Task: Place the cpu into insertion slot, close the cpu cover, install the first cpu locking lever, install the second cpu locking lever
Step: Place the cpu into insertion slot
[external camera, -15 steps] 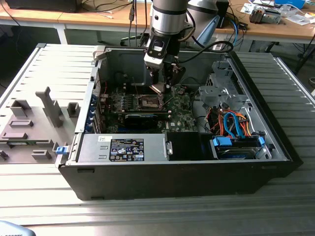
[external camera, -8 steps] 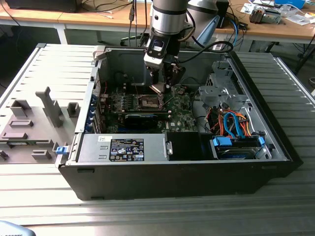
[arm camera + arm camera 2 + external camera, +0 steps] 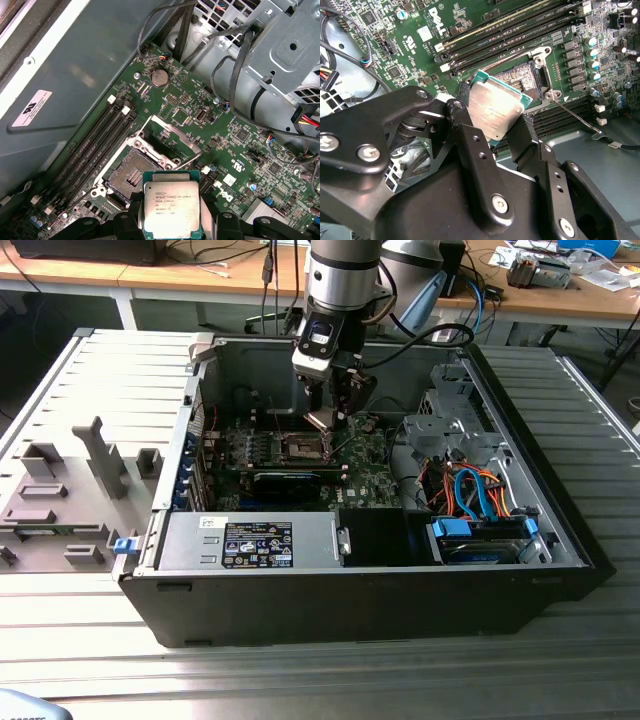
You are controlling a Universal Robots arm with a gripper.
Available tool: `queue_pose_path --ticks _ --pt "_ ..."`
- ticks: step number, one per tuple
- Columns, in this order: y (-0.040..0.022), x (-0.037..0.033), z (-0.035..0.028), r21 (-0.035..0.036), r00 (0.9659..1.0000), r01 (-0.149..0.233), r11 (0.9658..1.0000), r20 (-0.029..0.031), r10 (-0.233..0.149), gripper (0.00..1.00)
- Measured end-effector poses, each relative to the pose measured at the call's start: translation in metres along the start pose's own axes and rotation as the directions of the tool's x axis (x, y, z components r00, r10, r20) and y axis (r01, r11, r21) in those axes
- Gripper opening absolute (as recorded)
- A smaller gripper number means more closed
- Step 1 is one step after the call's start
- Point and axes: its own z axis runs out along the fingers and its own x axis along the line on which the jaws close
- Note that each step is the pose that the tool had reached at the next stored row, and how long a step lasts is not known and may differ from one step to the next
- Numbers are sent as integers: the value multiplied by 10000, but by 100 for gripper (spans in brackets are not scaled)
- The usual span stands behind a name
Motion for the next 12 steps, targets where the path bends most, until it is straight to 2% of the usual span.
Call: queue_pose_path --ticks 12 --pt "0 0 0 4 9998 -192 9998 -6 192 54"
